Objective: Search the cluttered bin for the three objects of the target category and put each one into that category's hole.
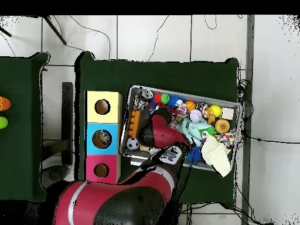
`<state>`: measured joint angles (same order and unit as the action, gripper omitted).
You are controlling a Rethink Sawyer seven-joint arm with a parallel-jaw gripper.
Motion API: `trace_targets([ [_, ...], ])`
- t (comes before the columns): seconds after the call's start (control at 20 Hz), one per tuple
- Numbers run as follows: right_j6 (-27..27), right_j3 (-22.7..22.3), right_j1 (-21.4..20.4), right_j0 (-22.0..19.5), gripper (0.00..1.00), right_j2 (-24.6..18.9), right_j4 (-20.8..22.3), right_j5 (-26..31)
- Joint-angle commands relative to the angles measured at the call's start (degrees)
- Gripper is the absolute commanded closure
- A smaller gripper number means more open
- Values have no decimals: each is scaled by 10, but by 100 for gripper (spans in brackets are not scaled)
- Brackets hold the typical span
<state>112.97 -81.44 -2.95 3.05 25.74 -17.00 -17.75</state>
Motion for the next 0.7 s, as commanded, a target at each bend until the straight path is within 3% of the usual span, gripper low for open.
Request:
trace_targets([
  [0.05, 106, 92, 212, 101, 0, -85, -259, -28],
  [0.2, 91, 96, 230, 132, 0, -74, -331, -32],
  [0.3, 95, 97, 231, 133, 0, -79, -334, -32],
  [0.4, 100, 98, 227, 128, 0, -85, -319, -27],
  [0.7, 120, 83, 194, 78, 0, -129, -222, -33],
])
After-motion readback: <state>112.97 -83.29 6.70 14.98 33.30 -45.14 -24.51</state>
